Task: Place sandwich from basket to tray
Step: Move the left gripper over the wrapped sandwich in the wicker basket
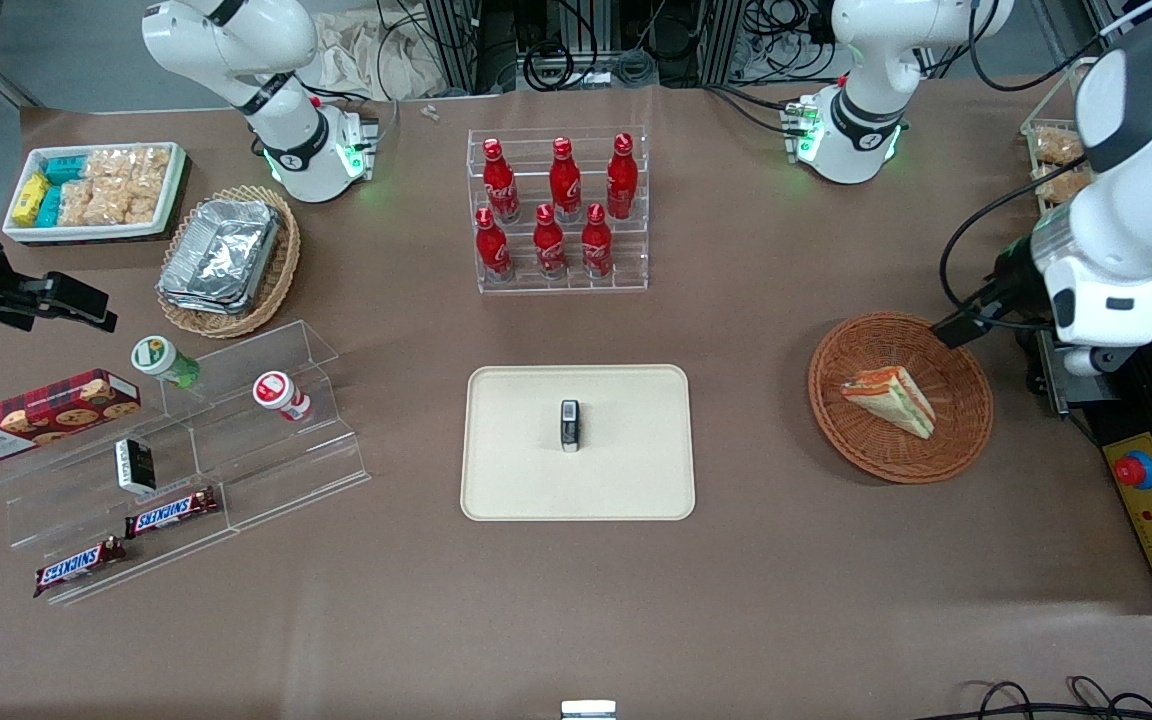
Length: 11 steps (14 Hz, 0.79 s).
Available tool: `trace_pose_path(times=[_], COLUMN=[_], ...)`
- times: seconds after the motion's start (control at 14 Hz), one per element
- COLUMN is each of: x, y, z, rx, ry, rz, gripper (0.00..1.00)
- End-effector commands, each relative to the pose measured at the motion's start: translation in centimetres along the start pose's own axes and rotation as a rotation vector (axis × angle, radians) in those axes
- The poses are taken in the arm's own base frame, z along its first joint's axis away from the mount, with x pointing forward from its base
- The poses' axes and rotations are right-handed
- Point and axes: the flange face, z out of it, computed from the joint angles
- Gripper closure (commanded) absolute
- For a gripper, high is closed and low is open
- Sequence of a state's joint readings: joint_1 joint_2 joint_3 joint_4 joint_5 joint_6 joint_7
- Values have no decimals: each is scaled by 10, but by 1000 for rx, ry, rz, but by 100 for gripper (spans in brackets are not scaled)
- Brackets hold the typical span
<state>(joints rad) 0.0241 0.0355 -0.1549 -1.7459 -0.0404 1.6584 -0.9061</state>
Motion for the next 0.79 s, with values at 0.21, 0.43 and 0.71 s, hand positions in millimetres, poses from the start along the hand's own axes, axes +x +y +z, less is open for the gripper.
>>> trace_pose_path(times=[0.21, 0.43, 0.71], x=[-1, 2, 5], y=[-20, -17, -26], z=[74, 108, 159], rx=[1, -12, -17], ry=[41, 48, 95], rz=[-128, -51, -21], gripper=[0, 0, 0])
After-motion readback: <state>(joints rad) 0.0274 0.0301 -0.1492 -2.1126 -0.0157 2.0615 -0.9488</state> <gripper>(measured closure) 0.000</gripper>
